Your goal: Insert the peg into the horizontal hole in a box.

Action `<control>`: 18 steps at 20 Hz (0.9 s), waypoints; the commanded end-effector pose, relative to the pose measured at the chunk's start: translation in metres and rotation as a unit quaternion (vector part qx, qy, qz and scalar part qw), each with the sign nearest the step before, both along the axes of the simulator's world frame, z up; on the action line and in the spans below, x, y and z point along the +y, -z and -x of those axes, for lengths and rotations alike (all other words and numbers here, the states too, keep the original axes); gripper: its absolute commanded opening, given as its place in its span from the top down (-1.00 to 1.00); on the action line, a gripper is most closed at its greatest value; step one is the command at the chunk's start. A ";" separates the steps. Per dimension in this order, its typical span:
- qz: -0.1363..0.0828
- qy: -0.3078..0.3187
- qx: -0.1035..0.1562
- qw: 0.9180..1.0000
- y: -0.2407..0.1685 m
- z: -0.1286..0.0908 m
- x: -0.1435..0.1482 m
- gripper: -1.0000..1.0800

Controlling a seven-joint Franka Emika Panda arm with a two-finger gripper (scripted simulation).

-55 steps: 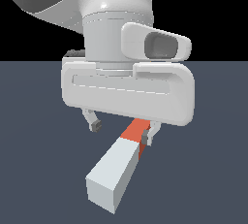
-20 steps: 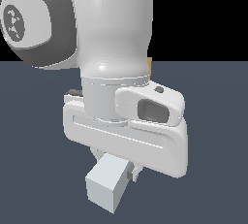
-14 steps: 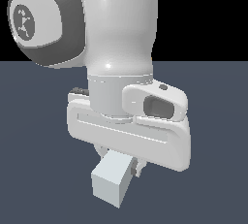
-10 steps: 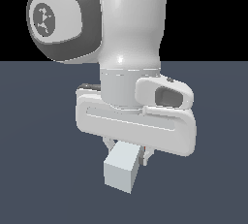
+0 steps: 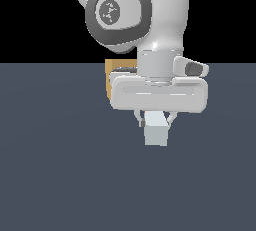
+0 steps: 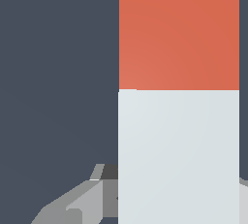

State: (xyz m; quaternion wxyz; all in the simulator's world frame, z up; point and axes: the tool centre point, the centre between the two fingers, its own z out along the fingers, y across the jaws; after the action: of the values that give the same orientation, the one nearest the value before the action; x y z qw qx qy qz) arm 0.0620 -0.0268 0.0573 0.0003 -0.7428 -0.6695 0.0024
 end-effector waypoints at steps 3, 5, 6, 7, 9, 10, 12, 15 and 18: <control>0.000 -0.075 -0.002 0.997 -0.019 -0.022 0.056 1.00; 0.000 -0.104 -0.002 0.995 -0.025 -0.028 0.078 1.00; -0.001 -0.118 -0.002 0.993 -0.028 -0.031 0.088 1.00; -0.001 -0.131 -0.002 0.991 -0.031 -0.032 0.098 1.00; -0.001 -0.155 -0.002 0.988 -0.036 -0.035 0.117 1.00; -0.001 -0.166 -0.002 0.986 -0.038 -0.036 0.126 1.00; -0.001 -0.185 -0.002 0.983 -0.042 -0.037 0.141 1.00; -0.002 -0.204 -0.002 0.979 -0.046 -0.037 0.157 1.00; -0.002 -0.212 -0.002 0.977 -0.048 -0.037 0.163 1.00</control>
State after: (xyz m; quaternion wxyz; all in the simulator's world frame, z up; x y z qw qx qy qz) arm 0.0973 0.1342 0.1015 0.0015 -0.5869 -0.8096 0.0012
